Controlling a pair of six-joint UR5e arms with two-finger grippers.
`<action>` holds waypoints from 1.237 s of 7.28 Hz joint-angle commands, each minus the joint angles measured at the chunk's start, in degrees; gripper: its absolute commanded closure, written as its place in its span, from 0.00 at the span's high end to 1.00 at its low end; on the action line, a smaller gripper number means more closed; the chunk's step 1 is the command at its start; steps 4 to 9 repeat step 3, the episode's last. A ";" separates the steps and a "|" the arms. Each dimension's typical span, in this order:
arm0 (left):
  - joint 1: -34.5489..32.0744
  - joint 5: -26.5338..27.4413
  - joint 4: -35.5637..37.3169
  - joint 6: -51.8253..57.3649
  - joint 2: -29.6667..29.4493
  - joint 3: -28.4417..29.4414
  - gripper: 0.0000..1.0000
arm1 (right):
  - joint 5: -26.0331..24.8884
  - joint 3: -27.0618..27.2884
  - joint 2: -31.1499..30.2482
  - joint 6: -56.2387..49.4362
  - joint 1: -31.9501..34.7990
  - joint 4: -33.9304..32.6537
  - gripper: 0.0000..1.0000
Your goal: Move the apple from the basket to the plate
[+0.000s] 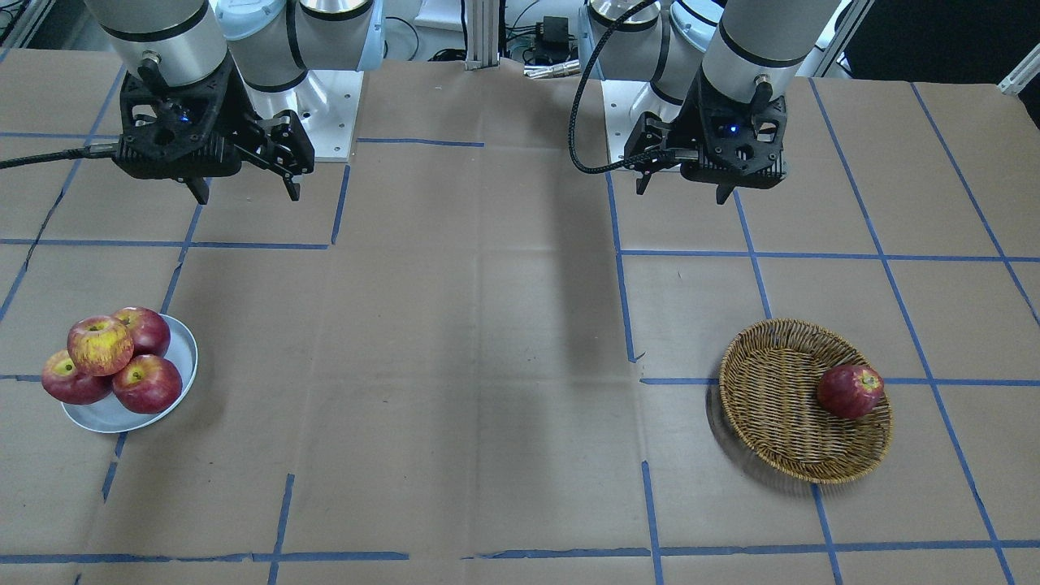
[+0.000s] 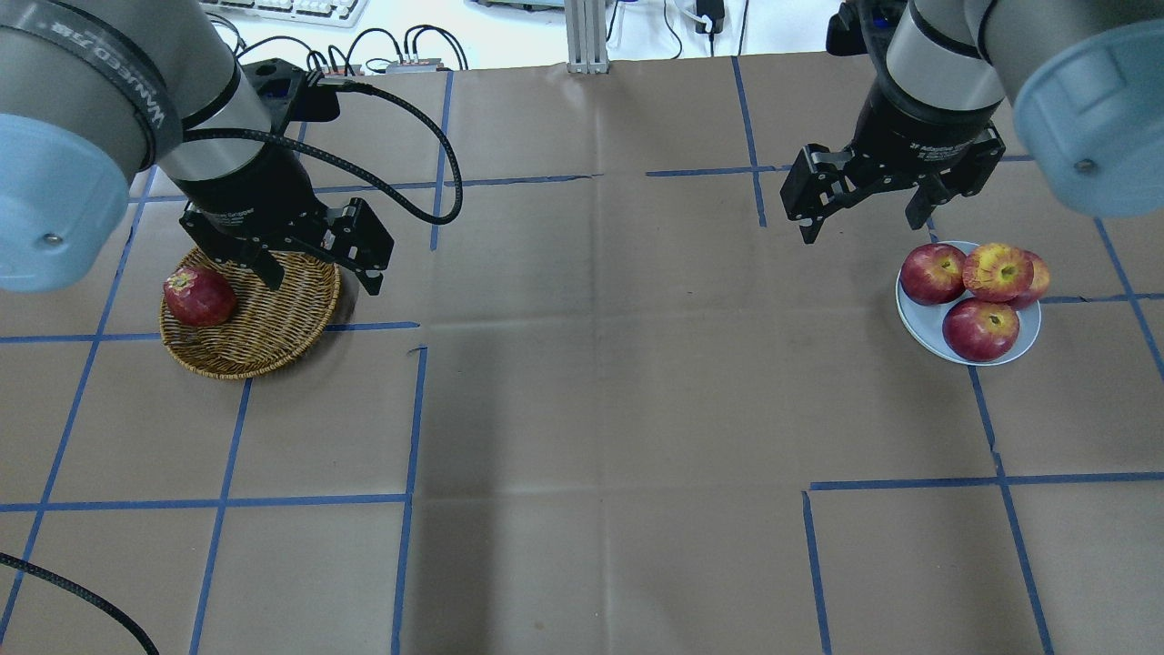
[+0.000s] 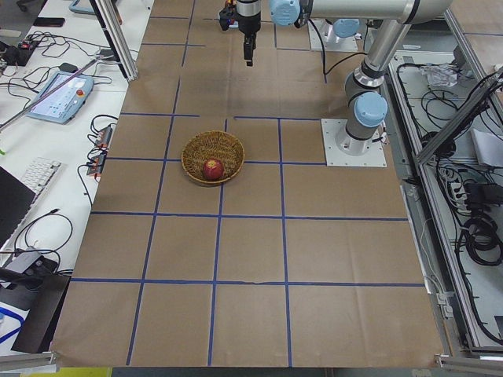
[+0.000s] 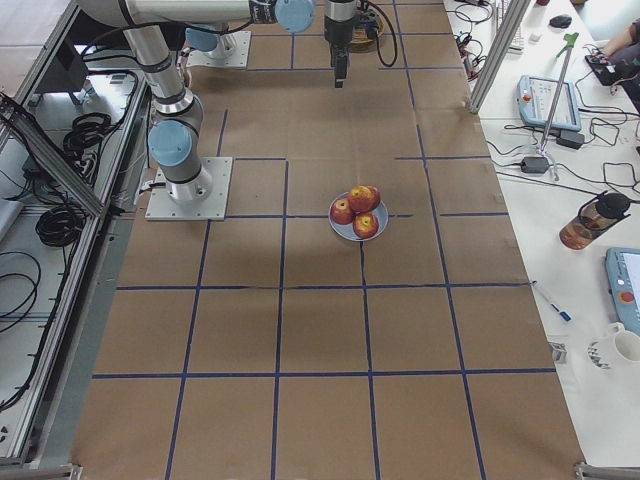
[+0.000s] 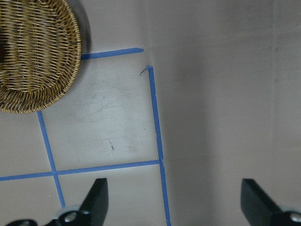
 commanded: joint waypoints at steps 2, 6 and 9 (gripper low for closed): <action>0.00 -0.17 0.06 0.00 0.42 -0.85 0.99 | -0.11 0.00 0.08 -0.09 -0.04 0.07 1.00; 0.00 -0.17 0.06 0.00 0.42 -0.94 0.99 | -0.11 0.00 -0.01 -0.09 -0.04 0.07 1.00; 0.00 -0.17 0.06 0.00 0.42 -0.94 0.99 | -0.11 0.00 -0.01 -0.09 -0.04 0.07 1.00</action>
